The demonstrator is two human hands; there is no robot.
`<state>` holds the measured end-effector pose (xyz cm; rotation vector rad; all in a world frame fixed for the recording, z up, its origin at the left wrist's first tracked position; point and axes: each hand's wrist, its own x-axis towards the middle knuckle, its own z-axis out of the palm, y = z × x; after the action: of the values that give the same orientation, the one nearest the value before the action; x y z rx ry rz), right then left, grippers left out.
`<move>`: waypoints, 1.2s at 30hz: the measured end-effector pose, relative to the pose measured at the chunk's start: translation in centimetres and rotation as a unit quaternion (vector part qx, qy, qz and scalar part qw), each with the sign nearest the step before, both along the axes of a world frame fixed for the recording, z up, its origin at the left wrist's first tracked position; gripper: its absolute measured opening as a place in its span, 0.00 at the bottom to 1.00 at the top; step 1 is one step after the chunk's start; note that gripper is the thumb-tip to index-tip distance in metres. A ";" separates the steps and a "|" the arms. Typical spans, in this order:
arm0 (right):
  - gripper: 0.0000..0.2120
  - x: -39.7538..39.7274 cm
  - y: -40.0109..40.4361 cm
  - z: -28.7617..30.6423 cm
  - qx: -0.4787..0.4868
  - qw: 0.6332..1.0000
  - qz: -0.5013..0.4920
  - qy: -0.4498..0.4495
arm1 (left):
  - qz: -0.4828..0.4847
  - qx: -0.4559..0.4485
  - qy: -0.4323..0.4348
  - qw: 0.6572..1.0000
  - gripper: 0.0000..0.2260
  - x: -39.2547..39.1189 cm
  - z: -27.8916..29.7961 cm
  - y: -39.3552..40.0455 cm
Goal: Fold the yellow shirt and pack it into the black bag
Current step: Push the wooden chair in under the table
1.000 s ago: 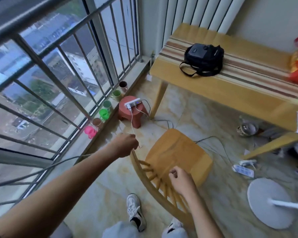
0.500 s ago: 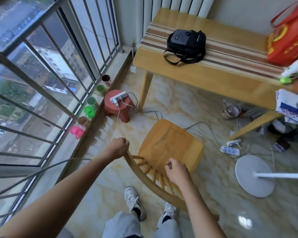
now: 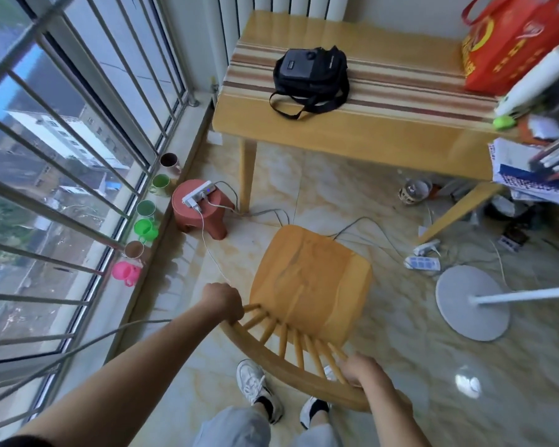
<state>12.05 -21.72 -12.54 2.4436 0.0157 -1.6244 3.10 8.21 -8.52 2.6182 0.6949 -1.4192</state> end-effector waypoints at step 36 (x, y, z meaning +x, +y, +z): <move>0.37 2.0 -6.7 6.4 0.187 0.965 0.093 -0.156 | -0.152 -0.023 -0.260 0.953 0.35 -2.2 -0.1 0.7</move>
<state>14.05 -28.40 -6.10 2.8470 0.5330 -1.2322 0.87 8.93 -8.61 2.9561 0.1989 -0.7055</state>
